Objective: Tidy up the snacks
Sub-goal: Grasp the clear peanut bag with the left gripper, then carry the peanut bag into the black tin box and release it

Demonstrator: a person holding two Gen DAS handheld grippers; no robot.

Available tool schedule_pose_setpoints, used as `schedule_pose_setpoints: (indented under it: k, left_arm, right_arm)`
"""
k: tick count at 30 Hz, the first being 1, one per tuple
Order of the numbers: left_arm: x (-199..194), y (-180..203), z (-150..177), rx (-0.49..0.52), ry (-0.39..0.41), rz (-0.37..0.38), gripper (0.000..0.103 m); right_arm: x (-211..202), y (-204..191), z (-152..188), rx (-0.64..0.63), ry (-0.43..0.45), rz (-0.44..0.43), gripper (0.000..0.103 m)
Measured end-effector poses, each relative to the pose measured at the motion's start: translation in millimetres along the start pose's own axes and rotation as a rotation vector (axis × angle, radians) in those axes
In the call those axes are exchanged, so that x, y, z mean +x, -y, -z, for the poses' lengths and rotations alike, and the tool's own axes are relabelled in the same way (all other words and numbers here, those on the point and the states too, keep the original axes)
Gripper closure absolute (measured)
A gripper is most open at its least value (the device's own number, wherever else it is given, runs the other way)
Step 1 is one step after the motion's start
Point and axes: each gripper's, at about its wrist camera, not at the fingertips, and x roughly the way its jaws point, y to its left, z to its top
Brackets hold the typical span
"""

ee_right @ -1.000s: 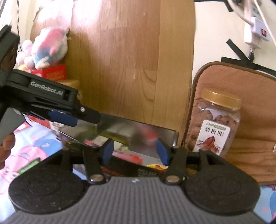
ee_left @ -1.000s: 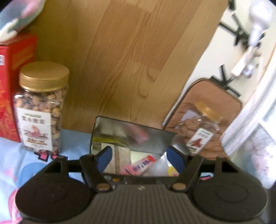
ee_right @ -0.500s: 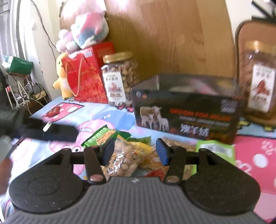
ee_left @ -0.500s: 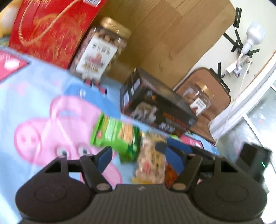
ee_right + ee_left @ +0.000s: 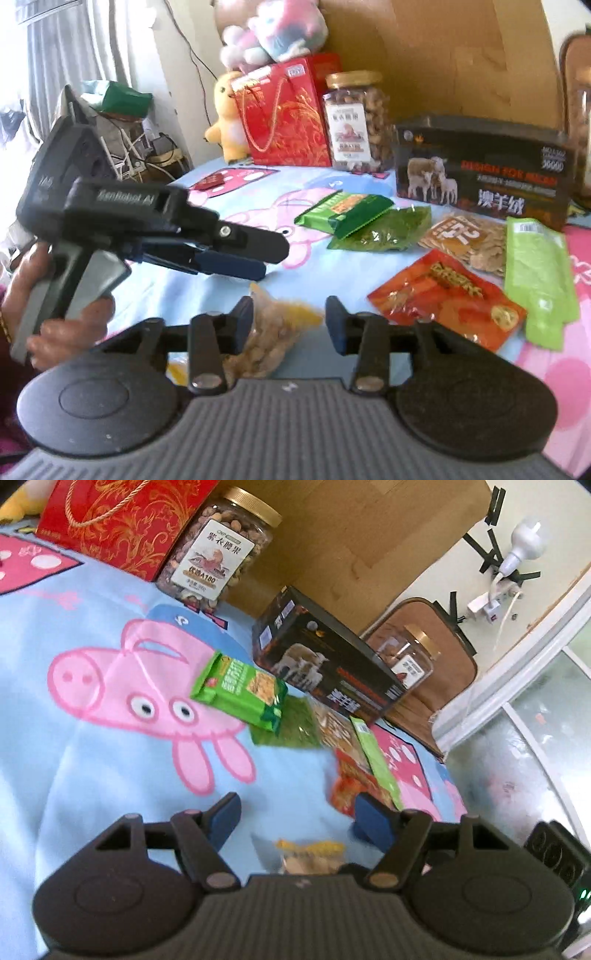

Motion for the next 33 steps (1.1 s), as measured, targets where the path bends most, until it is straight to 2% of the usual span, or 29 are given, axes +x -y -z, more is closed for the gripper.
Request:
schedule_pose_setpoints:
  k: [3, 4, 8, 12, 15, 17, 19, 20, 21, 22, 24, 28, 33]
  left_arm:
    - [-13.5, 0.1, 7.6, 0.003, 0.005, 0.002, 0.033]
    - [-18.1, 1.0, 10.5, 0.001, 0.005, 0.006, 0.033]
    - [-33.6, 10.0, 25.5, 0.022, -0.012, 0.030, 0.033]
    - [-34.9, 22.0, 40.4, 0.056, -0.057, 0.040, 0.033]
    - [-28.3, 24.7, 50.3, 0.062, -0.083, 0.027, 0.033]
    - [-26.8, 24.3, 54.6, 0.063, -0.069, 0.026, 0.033]
    - [-25.8, 24.5, 54.3, 0.058, -0.068, 0.028, 0.039]
    - [-24.4, 23.8, 54.2, 0.051, -0.073, 0.031, 0.045]
    - [-24.1, 23.5, 53.8, 0.048, -0.072, 0.030, 0.047]
    - [-23.3, 24.3, 53.2, 0.044, -0.075, 0.028, 0.049]
    - [-21.6, 26.8, 51.1, 0.041, -0.081, 0.032, 0.050]
    - [-17.3, 39.1, 40.4, 0.070, -0.066, 0.048, 0.050]
    - [-9.6, 63.2, 6.2, 0.131, -0.026, 0.085, 0.050]
  right_arm:
    - [-20.9, -5.2, 9.1, -0.035, 0.046, 0.045, 0.027]
    - [-26.9, -7.1, 12.3, -0.041, 0.046, 0.032, 0.026]
    - [-35.3, -24.0, 26.0, -0.132, 0.013, -0.007, 0.025]
    - [-25.9, -42.4, 39.4, -0.254, -0.032, 0.028, 0.025]
    - [-20.9, -45.5, 42.0, -0.255, -0.050, 0.011, 0.027]
    - [-18.7, -42.7, 40.3, -0.243, -0.053, 0.017, 0.027]
    - [-15.9, -42.5, 39.4, -0.237, -0.053, 0.029, 0.034]
    - [-15.6, -44.0, 39.5, -0.241, -0.049, 0.031, 0.044]
    - [-15.1, -44.3, 38.8, -0.244, -0.043, 0.028, 0.053]
    - [-14.5, -46.6, 38.9, -0.240, -0.039, 0.033, 0.056]
    - [-16.3, -48.2, 39.7, -0.242, -0.027, 0.041, 0.068]
    - [-23.2, -46.8, 35.6, -0.243, 0.020, 0.072, 0.072]
    - [-30.7, -40.4, 16.3, -0.265, 0.106, 0.146, 0.072]
